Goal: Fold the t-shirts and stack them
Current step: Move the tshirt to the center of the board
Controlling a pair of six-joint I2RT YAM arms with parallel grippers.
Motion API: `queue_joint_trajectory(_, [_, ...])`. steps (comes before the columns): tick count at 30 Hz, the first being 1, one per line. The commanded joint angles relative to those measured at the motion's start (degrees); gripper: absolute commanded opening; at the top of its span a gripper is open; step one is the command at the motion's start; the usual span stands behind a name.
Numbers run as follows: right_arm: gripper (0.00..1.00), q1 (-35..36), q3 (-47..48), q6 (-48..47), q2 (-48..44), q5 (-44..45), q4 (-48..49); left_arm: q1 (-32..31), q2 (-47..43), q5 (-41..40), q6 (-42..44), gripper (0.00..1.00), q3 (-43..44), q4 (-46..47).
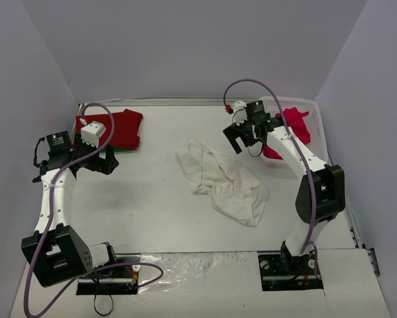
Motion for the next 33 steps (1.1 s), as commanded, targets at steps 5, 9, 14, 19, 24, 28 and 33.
queue_joint_trajectory(5, [1.0,-4.6,-2.6,2.0,7.2,-0.6,1.9,0.4,-0.5,1.9,1.0,0.94,0.1,-0.6])
queue_joint_trajectory(9, [0.99,-5.4,-3.2,2.1,8.7,0.6,3.2,0.3,0.0,2.2,1.1,0.94,0.3,-0.7])
queue_joint_trajectory(14, [1.0,-7.2,-3.5,2.1,10.4,4.7,5.5,0.3,0.5,2.5,1.4,0.94,0.2,-0.9])
queue_joint_trajectory(19, [1.0,-7.8,-4.0,0.7,11.5,8.2,7.0,0.3,1.0,2.4,1.5,0.94,0.0,-0.8])
queue_joint_trajectory(24, [1.0,-9.6,-3.5,0.5,13.4,9.7,7.7,0.3,1.8,2.9,1.8,0.94,0.4,-1.6])
queue_joint_trajectory(28, [0.99,-9.9,-4.8,-1.2,10.6,2.5,7.8,0.3,1.9,2.9,1.9,0.94,0.4,-1.5])
queue_joint_trajectory(33, [0.99,-9.1,-4.2,-2.4,5.5,-4.3,4.3,0.2,2.2,2.9,1.9,0.94,0.3,-1.3])
